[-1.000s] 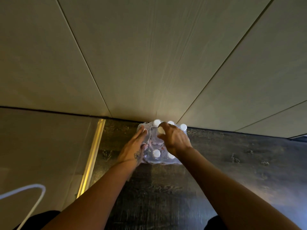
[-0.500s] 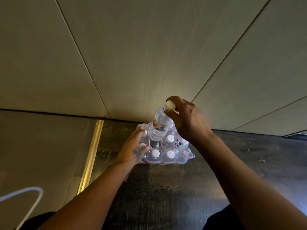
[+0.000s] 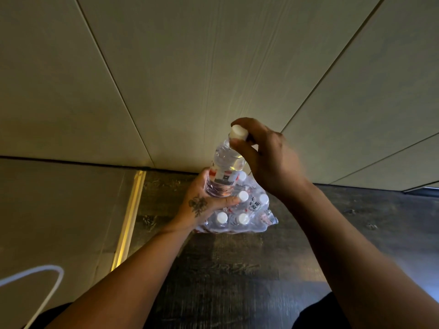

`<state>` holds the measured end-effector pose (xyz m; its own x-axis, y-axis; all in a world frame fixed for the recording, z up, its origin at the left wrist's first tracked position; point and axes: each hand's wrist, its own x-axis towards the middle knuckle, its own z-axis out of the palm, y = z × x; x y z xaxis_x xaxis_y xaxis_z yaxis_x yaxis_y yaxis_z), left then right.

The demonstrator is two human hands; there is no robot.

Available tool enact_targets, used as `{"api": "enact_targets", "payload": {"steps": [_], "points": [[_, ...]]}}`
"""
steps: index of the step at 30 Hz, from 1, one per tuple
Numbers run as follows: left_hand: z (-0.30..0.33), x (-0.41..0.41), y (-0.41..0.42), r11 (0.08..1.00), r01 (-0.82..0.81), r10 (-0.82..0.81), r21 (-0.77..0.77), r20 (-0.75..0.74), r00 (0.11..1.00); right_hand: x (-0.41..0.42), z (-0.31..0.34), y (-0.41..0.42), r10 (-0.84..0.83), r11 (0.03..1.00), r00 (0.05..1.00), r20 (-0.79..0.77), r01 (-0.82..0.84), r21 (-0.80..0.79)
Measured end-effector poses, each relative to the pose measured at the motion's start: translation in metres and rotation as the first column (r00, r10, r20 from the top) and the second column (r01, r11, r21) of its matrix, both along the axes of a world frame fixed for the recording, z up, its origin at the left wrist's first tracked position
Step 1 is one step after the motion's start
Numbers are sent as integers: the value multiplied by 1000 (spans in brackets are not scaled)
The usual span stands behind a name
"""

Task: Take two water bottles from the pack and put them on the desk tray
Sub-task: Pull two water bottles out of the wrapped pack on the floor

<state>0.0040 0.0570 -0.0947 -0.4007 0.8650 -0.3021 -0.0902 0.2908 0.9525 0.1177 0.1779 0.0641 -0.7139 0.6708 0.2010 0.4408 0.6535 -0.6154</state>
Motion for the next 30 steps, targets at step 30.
{"api": "enact_targets", "payload": {"steps": [30], "points": [[-5, -15, 0, 988, -146, 144, -38, -53, 988, 40, -184, 3, -27, 999, 751, 660, -3, 45]]}}
